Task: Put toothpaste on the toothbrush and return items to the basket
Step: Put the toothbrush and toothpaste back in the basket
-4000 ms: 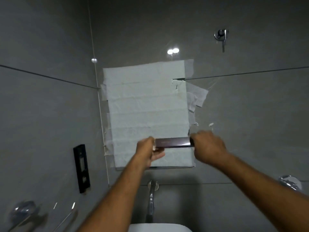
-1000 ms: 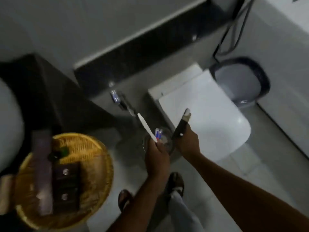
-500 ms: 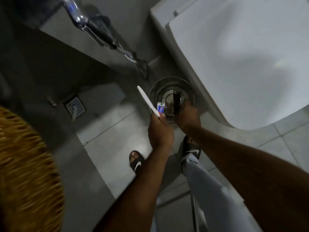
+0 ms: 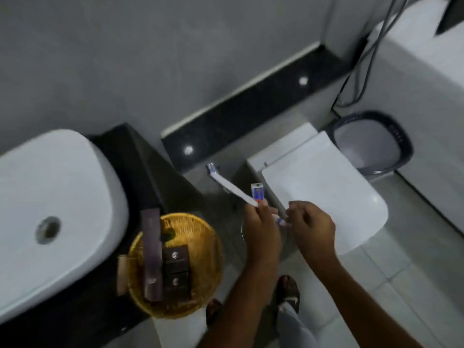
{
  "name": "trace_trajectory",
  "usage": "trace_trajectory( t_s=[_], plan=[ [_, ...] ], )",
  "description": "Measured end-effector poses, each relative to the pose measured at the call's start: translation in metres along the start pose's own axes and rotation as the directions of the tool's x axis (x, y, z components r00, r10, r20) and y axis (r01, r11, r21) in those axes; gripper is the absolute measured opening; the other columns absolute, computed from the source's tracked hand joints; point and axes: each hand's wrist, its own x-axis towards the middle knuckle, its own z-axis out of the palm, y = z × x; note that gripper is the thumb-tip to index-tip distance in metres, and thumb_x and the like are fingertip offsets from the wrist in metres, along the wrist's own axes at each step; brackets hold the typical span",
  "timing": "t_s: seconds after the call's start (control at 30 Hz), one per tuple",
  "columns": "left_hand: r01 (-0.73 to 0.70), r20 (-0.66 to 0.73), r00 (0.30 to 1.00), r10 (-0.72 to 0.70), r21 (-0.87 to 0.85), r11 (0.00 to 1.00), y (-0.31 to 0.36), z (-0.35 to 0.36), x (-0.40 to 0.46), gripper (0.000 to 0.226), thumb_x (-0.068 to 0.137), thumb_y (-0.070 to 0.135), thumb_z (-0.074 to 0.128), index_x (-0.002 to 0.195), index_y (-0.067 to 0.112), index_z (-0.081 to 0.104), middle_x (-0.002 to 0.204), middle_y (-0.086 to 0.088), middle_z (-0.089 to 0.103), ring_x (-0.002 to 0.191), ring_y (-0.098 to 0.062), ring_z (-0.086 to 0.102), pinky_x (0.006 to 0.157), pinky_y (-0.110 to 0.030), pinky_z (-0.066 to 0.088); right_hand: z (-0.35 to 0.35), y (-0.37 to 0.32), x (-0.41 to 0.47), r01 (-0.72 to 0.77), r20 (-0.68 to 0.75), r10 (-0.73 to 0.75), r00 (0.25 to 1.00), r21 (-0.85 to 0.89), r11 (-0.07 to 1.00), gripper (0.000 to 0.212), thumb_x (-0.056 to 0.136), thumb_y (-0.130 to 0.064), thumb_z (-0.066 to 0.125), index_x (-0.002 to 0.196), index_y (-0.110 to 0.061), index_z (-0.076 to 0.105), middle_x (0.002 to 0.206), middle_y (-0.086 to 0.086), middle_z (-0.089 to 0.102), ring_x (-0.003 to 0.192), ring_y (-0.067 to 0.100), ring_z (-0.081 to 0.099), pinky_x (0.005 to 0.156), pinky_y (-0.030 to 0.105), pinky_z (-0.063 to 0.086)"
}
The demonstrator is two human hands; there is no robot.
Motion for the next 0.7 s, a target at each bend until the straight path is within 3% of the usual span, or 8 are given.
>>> trace_trajectory(
  t_s=[0.1, 0.23, 0.33, 0.43, 0.5, 0.53, 0.6, 0.7],
  plan=[
    [-0.042, 0.002, 0.999, 0.043, -0.143, 0.989, 0.057, -0.063, -0.014, 0.023, 0.099, 0.034, 0.044, 0.084, 0.024, 0.058, 0.064, 0.003, 0.068, 0.059, -0.011, 0.065, 0.062, -0.033, 0.053, -0.006, -0.084, -0.035, 0.028, 0.162, -0.049, 0.986, 0.129, 0.991, 0.027, 0.096, -0.026, 0.057, 0.071, -0.025, 0.067, 0.067, -0.004, 0.068, 0.064, 0.008, 0.063, 0.059, 0.028, 0.049],
    [-0.019, -0.014, 1.000, 0.016, -0.257, 0.966, 0.092, -0.143, -0.029, 0.019, 0.099, 0.029, 0.046, 0.090, 0.018, 0.059, 0.067, -0.001, 0.071, 0.058, -0.014, 0.067, 0.053, -0.025, 0.056, 0.009, -0.161, -0.090, 0.145, 0.299, -0.217, 0.929, 0.246, 0.958, 0.008, 0.085, -0.043, 0.068, 0.079, -0.042, 0.072, 0.072, -0.013, 0.072, 0.067, 0.000, 0.065, 0.057, 0.010, 0.045],
    [0.004, 0.030, 1.000, 0.003, -0.222, 0.975, 0.091, -0.189, -0.038, 0.023, 0.098, 0.034, 0.046, 0.092, 0.019, 0.063, 0.080, -0.006, 0.074, 0.074, -0.019, 0.070, 0.068, -0.031, 0.058, 0.032, -0.183, -0.118, 0.155, 0.358, -0.251, 0.900, 0.276, 0.948, 0.005, 0.084, -0.037, 0.072, 0.084, -0.040, 0.076, 0.075, -0.020, 0.074, 0.068, 0.002, 0.069, 0.056, 0.011, 0.050],
    [0.015, 0.085, 0.996, -0.001, -0.169, 0.985, 0.080, -0.223, -0.042, 0.034, 0.097, 0.044, 0.041, 0.113, 0.021, 0.059, 0.103, -0.009, 0.071, 0.097, -0.024, 0.068, 0.086, -0.041, 0.055, 0.053, -0.184, -0.127, 0.075, 0.344, -0.156, 0.926, 0.238, 0.968, 0.012, 0.084, -0.025, 0.075, 0.077, -0.035, 0.077, 0.074, -0.012, 0.075, 0.065, 0.009, 0.069, 0.057, 0.019, 0.055],
    [0.016, 0.105, 0.995, -0.004, -0.110, 0.994, 0.068, -0.244, -0.044, 0.042, 0.095, 0.050, 0.039, 0.114, 0.017, 0.058, 0.103, -0.012, 0.067, 0.100, -0.032, 0.064, 0.096, -0.054, 0.051, 0.053, -0.185, -0.124, -0.064, 0.313, -0.046, 0.948, 0.332, 0.941, 0.007, 0.082, -0.018, 0.075, 0.079, -0.024, 0.077, 0.075, 0.002, 0.075, 0.063, 0.017, 0.067, 0.060, 0.032, 0.057],
    [0.021, 0.103, 0.995, -0.014, -0.074, 0.997, 0.061, -0.255, -0.045, 0.041, 0.093, 0.050, 0.040, 0.108, 0.017, 0.059, 0.095, -0.012, 0.065, 0.094, -0.032, 0.064, 0.095, -0.055, 0.051, 0.049, -0.187, -0.120, -0.123, 0.298, -0.002, 0.955, 0.399, 0.909, 0.003, 0.082, -0.014, 0.075, 0.082, -0.018, 0.076, 0.076, 0.008, 0.074, 0.064, 0.021, 0.066, 0.062, 0.036, 0.058],
    [0.047, 0.098, 0.994, -0.046, -0.007, 0.999, 0.042, -0.276, -0.044, 0.032, 0.096, 0.044, 0.041, 0.102, 0.016, 0.057, 0.082, -0.007, 0.060, 0.078, -0.024, 0.061, 0.086, -0.048, 0.053, 0.034, -0.196, -0.106, -0.153, 0.242, 0.031, 0.970, 0.505, 0.850, 0.004, 0.083, -0.008, 0.073, 0.087, -0.007, 0.072, 0.079, 0.013, 0.072, 0.068, 0.021, 0.066, 0.062, 0.033, 0.060],
    [0.064, 0.075, 0.995, -0.072, 0.106, 0.992, 0.019, -0.301, -0.043, 0.028, 0.101, 0.034, 0.036, 0.106, 0.012, 0.053, 0.082, -0.007, 0.059, 0.071, -0.016, 0.057, 0.072, -0.036, 0.050, 0.011, -0.208, -0.083, 0.013, 0.148, -0.074, 0.986, 0.373, 0.928, 0.006, 0.090, -0.006, 0.065, 0.091, -0.008, 0.070, 0.087, 0.009, 0.070, 0.072, 0.015, 0.068, 0.057, 0.023, 0.058]
  ],
)
